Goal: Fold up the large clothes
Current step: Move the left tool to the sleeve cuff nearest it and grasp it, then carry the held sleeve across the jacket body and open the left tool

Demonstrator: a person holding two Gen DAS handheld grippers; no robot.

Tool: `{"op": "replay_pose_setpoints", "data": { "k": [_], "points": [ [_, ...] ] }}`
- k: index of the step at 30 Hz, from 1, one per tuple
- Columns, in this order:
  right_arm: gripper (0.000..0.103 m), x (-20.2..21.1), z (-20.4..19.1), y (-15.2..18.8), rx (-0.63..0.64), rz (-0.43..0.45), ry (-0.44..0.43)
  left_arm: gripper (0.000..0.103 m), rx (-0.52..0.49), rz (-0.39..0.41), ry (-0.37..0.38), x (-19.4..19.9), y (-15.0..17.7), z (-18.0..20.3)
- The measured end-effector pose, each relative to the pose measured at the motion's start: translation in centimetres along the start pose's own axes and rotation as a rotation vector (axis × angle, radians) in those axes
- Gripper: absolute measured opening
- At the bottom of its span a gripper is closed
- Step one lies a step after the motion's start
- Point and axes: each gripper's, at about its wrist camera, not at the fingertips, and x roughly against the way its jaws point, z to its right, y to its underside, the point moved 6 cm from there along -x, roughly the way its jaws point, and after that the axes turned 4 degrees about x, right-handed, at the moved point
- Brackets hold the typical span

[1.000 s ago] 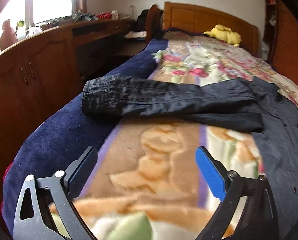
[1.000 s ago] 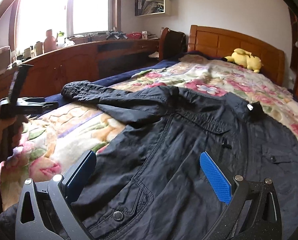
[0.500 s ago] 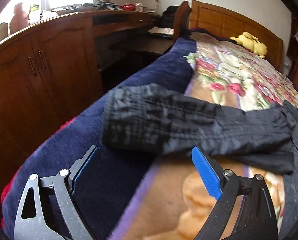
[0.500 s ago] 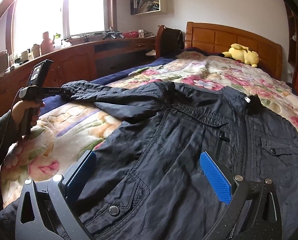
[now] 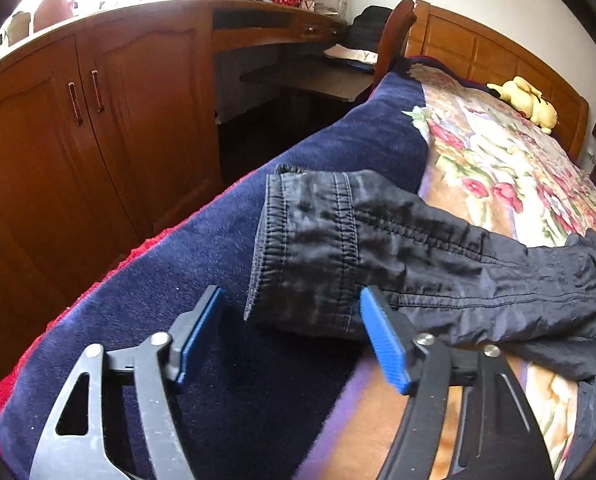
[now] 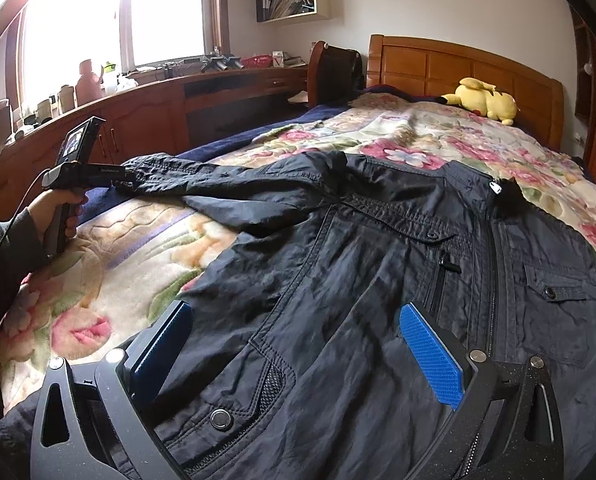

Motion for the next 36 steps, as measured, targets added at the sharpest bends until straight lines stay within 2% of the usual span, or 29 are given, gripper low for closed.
{"op": "replay_pose_setpoints", "data": {
  "k": [5, 7, 10, 12, 20, 23, 29, 36],
  "points": [
    [0.103, 0.1, 0.0, 0.1, 0.003, -0.002, -0.001, 0.055, -0.019, -0.003, 0.011, 0.0, 0.2, 0.5],
    [0.103, 0.2, 0.0, 0.1, 0.007, -0.001, -0.001, 0.035, -0.039, 0.002, 0.015, 0.1, 0.3, 0.9],
    [0.103, 0.3, 0.0, 0.1, 0.011, -0.001, 0.000, 0.020, -0.075, -0.017, 0.023, 0.4, 0.9, 1.8],
    [0.103, 0.4, -0.1, 0.0, 0.013, 0.001, -0.004, 0.017, -0.107, -0.009, 0.014, 1.4, 0.9, 2.8],
    [0.103, 1.1, 0.1, -0.2, 0.015, 0.021, -0.010, 0.012, -0.244, 0.083, 0.055, 9.2, 0.4, 10.2],
    [0.103, 1.7, 0.7, 0.0, 0.011, 0.002, -0.005, 0.012, -0.289, 0.110, 0.117, 12.7, 1.3, 14.5],
    [0.103, 6.1, 2.0, -0.3, 0.006, 0.033, 0.007, 0.012, -0.376, 0.139, 0.243, 18.0, 3.1, 21.9],
    [0.103, 11.5, 5.8, 1.7, -0.029, 0.060, 0.105, 0.012, -0.456, 0.168, 0.404, 23.7, 5.8, 29.6]
  ]
}}
